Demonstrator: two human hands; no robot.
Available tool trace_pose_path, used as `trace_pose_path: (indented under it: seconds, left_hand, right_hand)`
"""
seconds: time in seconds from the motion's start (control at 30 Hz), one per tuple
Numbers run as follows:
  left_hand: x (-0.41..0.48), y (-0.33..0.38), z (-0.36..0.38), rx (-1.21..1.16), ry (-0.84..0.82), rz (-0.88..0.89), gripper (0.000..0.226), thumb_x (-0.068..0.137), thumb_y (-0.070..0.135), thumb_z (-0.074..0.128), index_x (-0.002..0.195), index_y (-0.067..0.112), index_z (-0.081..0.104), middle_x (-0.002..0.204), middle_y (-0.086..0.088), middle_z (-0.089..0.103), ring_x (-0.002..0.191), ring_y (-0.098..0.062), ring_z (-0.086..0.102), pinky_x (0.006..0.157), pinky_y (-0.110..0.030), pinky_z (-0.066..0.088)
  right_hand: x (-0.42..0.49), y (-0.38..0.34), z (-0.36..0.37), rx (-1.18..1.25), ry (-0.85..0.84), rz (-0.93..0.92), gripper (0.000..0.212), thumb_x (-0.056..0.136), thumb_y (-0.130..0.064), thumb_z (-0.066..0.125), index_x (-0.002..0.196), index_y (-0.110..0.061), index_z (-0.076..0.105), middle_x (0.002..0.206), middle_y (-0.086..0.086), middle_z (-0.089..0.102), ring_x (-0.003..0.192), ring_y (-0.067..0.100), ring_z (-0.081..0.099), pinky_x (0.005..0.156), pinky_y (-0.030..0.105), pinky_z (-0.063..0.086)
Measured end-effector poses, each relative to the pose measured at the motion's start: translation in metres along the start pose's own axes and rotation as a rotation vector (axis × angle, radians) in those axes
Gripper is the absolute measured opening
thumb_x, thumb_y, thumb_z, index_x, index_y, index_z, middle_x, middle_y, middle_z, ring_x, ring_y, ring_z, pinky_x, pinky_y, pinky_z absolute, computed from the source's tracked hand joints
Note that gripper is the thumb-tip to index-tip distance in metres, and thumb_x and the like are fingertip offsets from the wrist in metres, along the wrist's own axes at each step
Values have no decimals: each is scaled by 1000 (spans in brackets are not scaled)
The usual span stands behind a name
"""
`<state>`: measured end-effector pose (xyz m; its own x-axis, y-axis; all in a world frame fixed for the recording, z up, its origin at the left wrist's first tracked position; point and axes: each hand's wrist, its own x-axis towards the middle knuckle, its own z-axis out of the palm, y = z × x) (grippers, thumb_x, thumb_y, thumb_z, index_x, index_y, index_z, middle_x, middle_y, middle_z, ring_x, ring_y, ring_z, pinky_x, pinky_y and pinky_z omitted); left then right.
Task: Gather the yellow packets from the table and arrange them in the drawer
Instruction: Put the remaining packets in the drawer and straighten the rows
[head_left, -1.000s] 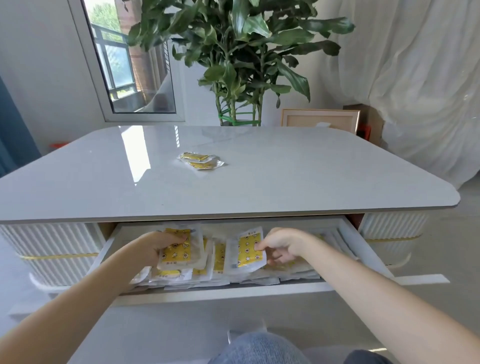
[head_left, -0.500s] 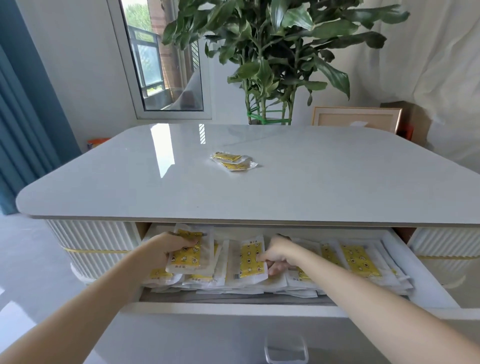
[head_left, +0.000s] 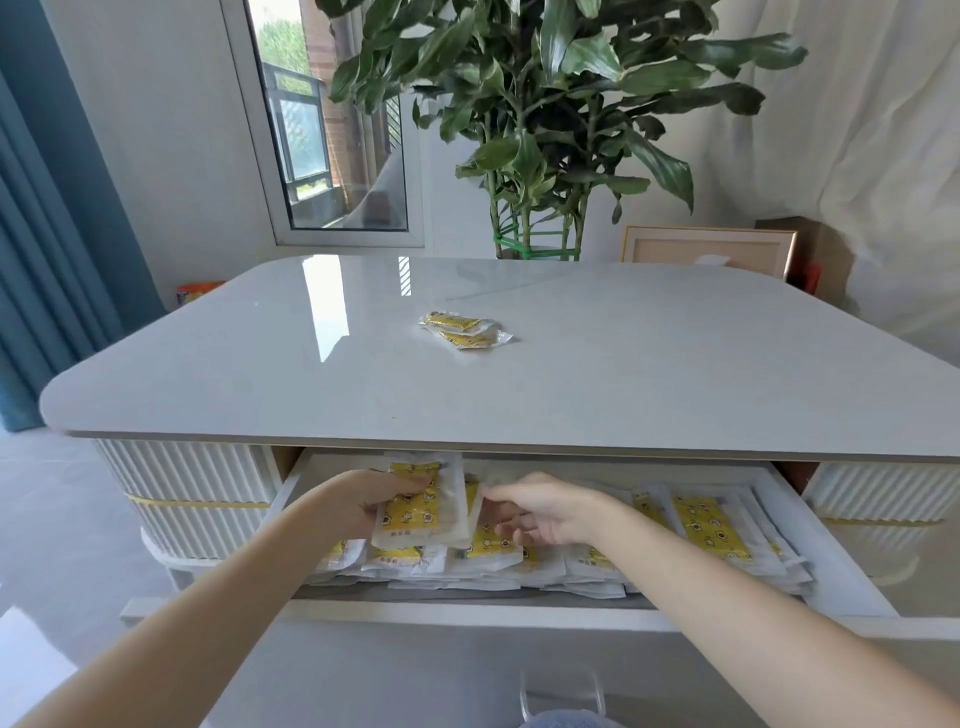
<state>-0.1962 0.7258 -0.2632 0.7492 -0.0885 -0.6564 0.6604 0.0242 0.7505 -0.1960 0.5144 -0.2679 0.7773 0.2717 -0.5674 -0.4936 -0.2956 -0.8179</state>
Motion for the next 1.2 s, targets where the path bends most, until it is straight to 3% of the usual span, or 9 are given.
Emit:
trace_pose_path:
  seconds: [0.07, 0.13, 0.23, 0.4, 0.63, 0.7, 0.87, 1.03, 1.2]
  left_hand:
    - [-1, 0, 7, -17, -53, -27, 15, 87, 13, 64, 96, 1, 63, 88, -14, 71, 72, -25, 71, 80, -40, 56]
    - [-3, -1, 11, -14, -90, -46, 15, 86, 15, 64, 94, 1, 65, 90, -14, 72, 75, -26, 71, 85, -41, 54]
    - [-7, -2, 8, 15, -80, -31, 18, 85, 14, 66, 97, 0, 66, 94, -15, 72, 80, -26, 70, 88, -41, 53]
    - [-15, 0, -28, 230, 167, 57, 24, 91, 13, 61, 108, -3, 58, 99, -18, 68, 88, -31, 66, 90, -48, 52]
    - [-5, 3, -51, 522, 385, 68, 51, 86, 16, 67, 128, -6, 48, 123, -20, 61, 103, -30, 63, 94, -39, 50]
    - [1, 4, -50, 544, 389, 58, 59, 86, 19, 68, 134, -5, 44, 128, -18, 57, 110, -30, 61, 97, -39, 49]
    - [10, 0, -41, 791, 484, 69, 81, 87, 33, 64, 147, 1, 19, 145, -12, 39, 130, -26, 43, 103, -27, 38]
    - [13, -9, -40, 1112, 588, 163, 101, 80, 60, 59, 147, 0, 14, 149, -14, 27, 138, -29, 28, 112, -34, 31]
    - [13, -11, -28, 1345, 604, 239, 79, 89, 56, 47, 144, 3, 23, 143, -20, 30, 132, -36, 28, 106, -41, 36]
  right_hand:
    - [0, 1, 1, 79, 30, 21, 10, 92, -19, 63, 94, -9, 61, 75, 5, 62, 55, 12, 55, 41, 18, 41]
    - [1, 1, 4, 123, 63, 25, 7, 92, -15, 61, 88, -10, 59, 72, 5, 59, 58, 14, 54, 45, 21, 42]
    - [0, 1, 6, 137, 99, 42, 5, 94, -8, 57, 98, -7, 56, 80, 8, 61, 67, 17, 58, 51, 25, 46]
    - [3, 0, 2, 129, 155, 80, 32, 94, -2, 55, 125, -1, 48, 114, 17, 62, 93, 28, 62, 58, 36, 52]
    - [13, -6, 9, 4, 116, 131, 10, 96, -3, 51, 107, -3, 50, 118, 17, 61, 96, 28, 61, 80, 41, 52]
    - [17, -7, 9, -15, 120, 147, 5, 97, -3, 51, 102, -4, 50, 120, 17, 61, 96, 28, 60, 81, 40, 52]
    - [26, -5, 6, -22, 140, 166, 20, 96, -4, 52, 116, -3, 50, 121, 17, 61, 99, 28, 60, 81, 39, 52]
    - [26, -4, -1, -19, 161, 152, 27, 96, -5, 53, 123, -2, 51, 122, 17, 61, 101, 28, 60, 83, 40, 52]
    - [15, 2, -23, -16, 212, 145, 24, 96, -4, 52, 120, 0, 51, 110, 17, 63, 95, 28, 62, 78, 41, 53]
